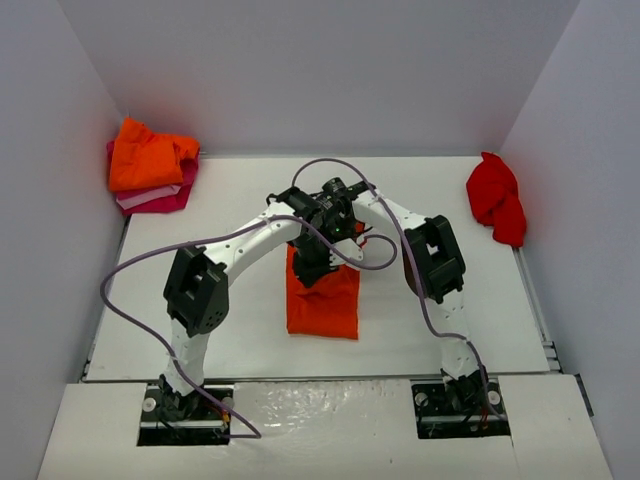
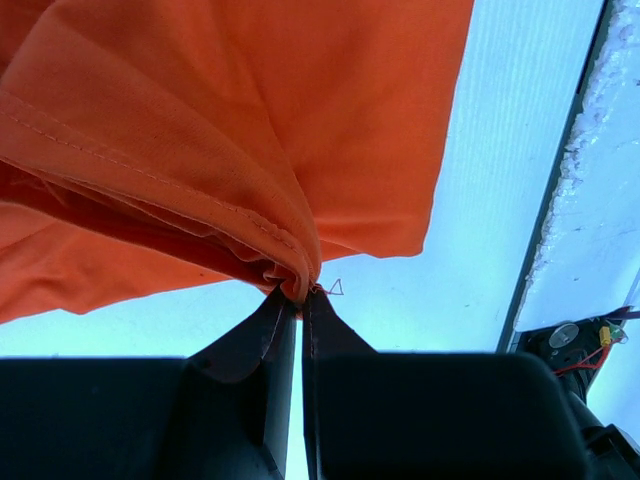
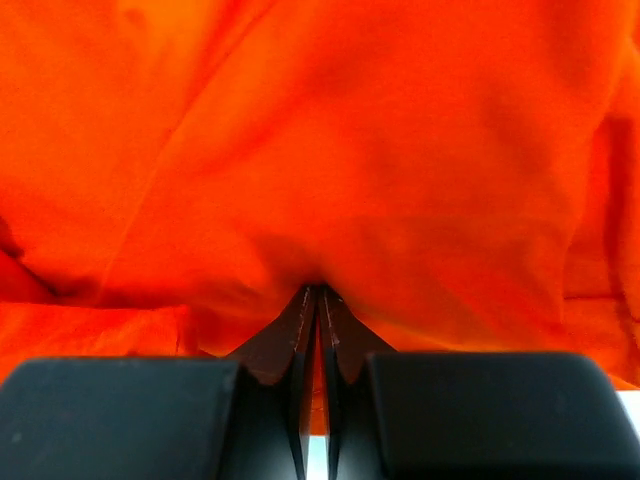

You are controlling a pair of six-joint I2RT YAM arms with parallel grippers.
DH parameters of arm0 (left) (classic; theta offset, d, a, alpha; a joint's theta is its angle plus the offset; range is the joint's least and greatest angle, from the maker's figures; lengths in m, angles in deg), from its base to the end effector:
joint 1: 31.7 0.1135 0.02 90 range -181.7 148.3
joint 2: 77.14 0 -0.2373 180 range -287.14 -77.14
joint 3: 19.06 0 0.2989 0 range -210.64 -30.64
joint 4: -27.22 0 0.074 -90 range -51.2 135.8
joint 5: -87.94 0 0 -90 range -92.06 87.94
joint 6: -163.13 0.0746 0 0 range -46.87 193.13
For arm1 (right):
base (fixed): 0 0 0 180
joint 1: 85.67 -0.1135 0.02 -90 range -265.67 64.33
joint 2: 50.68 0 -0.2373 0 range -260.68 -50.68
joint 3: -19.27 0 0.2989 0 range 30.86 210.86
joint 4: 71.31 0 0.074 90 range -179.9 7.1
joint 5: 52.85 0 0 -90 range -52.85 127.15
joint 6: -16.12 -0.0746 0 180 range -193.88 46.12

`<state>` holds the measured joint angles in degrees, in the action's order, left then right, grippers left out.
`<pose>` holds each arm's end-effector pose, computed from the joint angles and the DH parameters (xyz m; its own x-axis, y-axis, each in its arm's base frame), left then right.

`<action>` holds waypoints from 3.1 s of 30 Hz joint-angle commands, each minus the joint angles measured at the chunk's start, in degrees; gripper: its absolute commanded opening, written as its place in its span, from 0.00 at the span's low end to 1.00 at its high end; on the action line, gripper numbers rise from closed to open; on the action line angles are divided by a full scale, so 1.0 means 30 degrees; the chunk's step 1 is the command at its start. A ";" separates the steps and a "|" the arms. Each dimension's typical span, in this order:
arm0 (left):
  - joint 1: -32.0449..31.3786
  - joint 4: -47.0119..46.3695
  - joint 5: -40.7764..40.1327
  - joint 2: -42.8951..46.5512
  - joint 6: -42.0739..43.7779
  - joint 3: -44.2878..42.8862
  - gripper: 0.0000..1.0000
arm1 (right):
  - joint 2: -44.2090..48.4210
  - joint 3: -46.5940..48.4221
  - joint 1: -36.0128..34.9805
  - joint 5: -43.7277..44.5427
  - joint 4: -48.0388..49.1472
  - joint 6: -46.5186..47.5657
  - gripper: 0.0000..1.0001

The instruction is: Fold and stack the t-shirts

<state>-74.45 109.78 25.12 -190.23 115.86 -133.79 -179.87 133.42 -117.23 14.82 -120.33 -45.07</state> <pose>0.2956 -0.3196 0.2017 -0.0870 0.9024 -0.4220 0.9745 -0.0109 -0.2242 0.4292 0.2969 0.0913 -0.3698 -0.7503 -0.5479 -0.9176 0.3876 0.0886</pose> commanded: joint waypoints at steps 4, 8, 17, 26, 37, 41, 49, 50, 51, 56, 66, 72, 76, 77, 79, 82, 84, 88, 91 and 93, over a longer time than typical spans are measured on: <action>0.0902 0.0324 0.0667 -0.1276 0.0690 -0.2188 0.00 | -0.2225 0.1719 0.0431 0.3914 0.0870 -0.1050 0.02; 0.1163 0.0306 0.0511 -0.2555 0.0872 -0.3320 0.00 | -0.2804 0.2169 0.0336 0.5430 0.1929 -0.1022 0.02; 0.2764 -0.2671 -0.0963 -0.4023 -0.1007 -0.6149 0.80 | -0.2188 0.2473 0.0534 0.8275 0.4616 -0.1257 0.23; 0.3136 -0.6615 -0.4129 -0.2869 -0.3431 -0.7711 0.90 | -0.0836 0.4548 0.1505 1.0115 0.5240 -0.1246 0.43; 0.3881 -0.8074 -0.8171 -0.1406 -0.4473 -0.7504 0.92 | 0.4751 0.1273 0.2075 0.9288 0.5050 -0.1175 0.36; 0.4519 -0.7714 -0.9154 -0.1435 -0.5072 -0.7774 0.96 | 0.7021 -0.1533 0.2068 0.6976 0.4133 -0.1291 0.33; 0.4707 -0.8406 -0.7759 0.1871 -0.6021 -0.1899 0.97 | 0.9008 -0.5903 0.2284 0.2628 0.2320 -0.1675 0.28; 0.4732 -0.8324 -0.7742 0.2014 -0.6175 -0.1383 0.97 | 0.8954 -0.6392 0.2322 0.2594 0.2311 -0.1600 0.28; 0.4810 -0.8158 -0.7787 0.2058 -0.6282 -0.0960 0.97 | 0.8836 -0.6744 0.2400 0.2428 0.2304 -0.1558 0.28; 0.5079 -0.9049 -0.7985 0.2775 -0.6292 0.2417 0.97 | 0.8127 -0.7421 0.2611 0.1262 0.2252 -0.1617 0.27; 0.5743 -1.0475 -0.7964 0.3346 -0.6983 0.3784 0.96 | 0.8475 -0.7151 0.2589 0.0482 0.1889 -0.0965 0.26; 0.8299 -1.2588 -0.7563 0.5332 -0.8945 0.4921 0.88 | 0.9756 -0.6394 0.1940 -0.0878 0.0458 0.0679 0.26; 1.0187 -1.3689 -0.7931 0.7315 -0.9786 0.5656 0.80 | 0.9414 -0.5750 0.1438 -0.2834 -0.0666 0.1780 0.25; 1.0639 -1.3765 -0.7814 0.7797 -0.9839 0.5766 0.80 | 0.9412 -0.5599 0.1260 -0.2991 -0.0781 0.1885 0.25; 1.1476 -1.3873 -0.7705 0.8948 -0.9830 0.6018 0.78 | 0.9331 -0.5345 0.0752 -0.2944 -0.0844 0.1966 0.25; 1.2023 -1.4223 -0.8411 1.0073 -0.9704 0.6347 0.77 | 0.8454 -0.4479 0.0208 -0.2457 -0.0648 0.1671 0.26; 1.2290 -1.4224 -0.8357 1.0662 -0.9710 0.6525 0.74 | 0.6622 -0.3514 0.0061 -0.2251 -0.0648 0.1266 0.25; 1.2667 -1.4034 -0.8065 1.1523 -1.0001 0.6930 0.73 | 0.2637 0.0296 -0.0059 -0.1875 -0.0648 0.1110 0.22; 1.2725 -1.3917 -0.7955 1.2038 -1.0056 0.7360 0.72 | 0.0138 0.3189 -0.0234 -0.0603 -0.0648 0.0435 0.22; 1.2704 -1.3903 -0.7782 1.2367 -1.0098 0.7634 0.72 | -0.2576 0.6496 -0.0281 0.0708 -0.0584 -0.0342 0.20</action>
<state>-36.83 70.03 0.98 -155.89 87.08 -111.21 -178.75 140.62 -117.70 10.93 -120.17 -42.42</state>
